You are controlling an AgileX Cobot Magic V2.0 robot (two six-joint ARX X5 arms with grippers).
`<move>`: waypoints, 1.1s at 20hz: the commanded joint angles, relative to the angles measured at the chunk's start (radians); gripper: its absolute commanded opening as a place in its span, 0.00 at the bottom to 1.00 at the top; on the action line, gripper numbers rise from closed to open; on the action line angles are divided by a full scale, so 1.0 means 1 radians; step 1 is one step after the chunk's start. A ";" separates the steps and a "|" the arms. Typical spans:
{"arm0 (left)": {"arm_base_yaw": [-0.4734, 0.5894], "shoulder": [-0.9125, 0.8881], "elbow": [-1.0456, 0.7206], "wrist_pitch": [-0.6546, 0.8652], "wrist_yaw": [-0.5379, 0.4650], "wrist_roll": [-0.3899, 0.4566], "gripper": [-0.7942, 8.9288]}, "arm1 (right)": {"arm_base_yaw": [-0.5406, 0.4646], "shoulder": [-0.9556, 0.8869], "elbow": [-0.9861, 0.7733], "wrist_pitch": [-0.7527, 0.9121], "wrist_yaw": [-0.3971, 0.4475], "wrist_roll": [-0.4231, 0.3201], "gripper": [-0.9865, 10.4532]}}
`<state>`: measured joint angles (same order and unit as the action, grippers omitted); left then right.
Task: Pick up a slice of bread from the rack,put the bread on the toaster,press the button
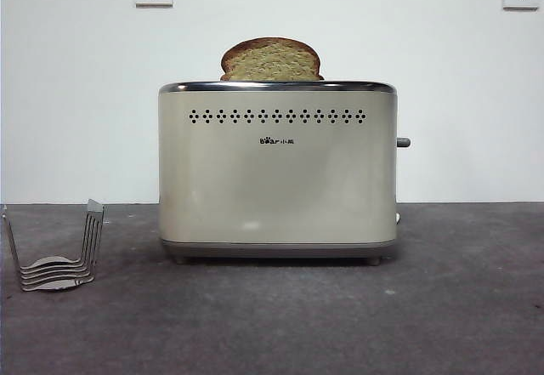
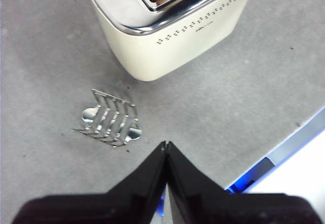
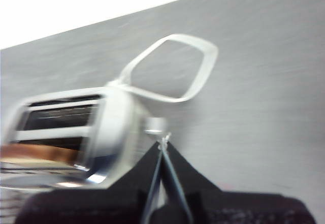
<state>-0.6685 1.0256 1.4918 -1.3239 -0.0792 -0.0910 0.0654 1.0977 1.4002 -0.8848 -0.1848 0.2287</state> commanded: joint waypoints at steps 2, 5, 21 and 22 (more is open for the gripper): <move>0.003 0.000 -0.006 0.002 0.000 -0.015 0.08 | 0.002 -0.069 0.065 -0.151 0.138 -0.110 0.08; 0.002 0.001 -0.005 0.002 0.001 -0.013 0.08 | 0.002 -0.098 0.126 -0.269 0.203 -0.118 0.09; 0.104 0.076 -0.006 0.003 0.009 -0.013 0.08 | 0.001 0.000 0.170 -0.433 0.230 -0.099 0.09; 0.140 0.061 -0.011 0.003 0.008 -0.006 0.08 | 0.001 0.015 0.170 -0.432 0.230 -0.099 0.09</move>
<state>-0.5331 1.0943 1.4891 -1.3224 -0.0704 -0.0978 0.0654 1.1103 1.5688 -1.3190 0.0448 0.1204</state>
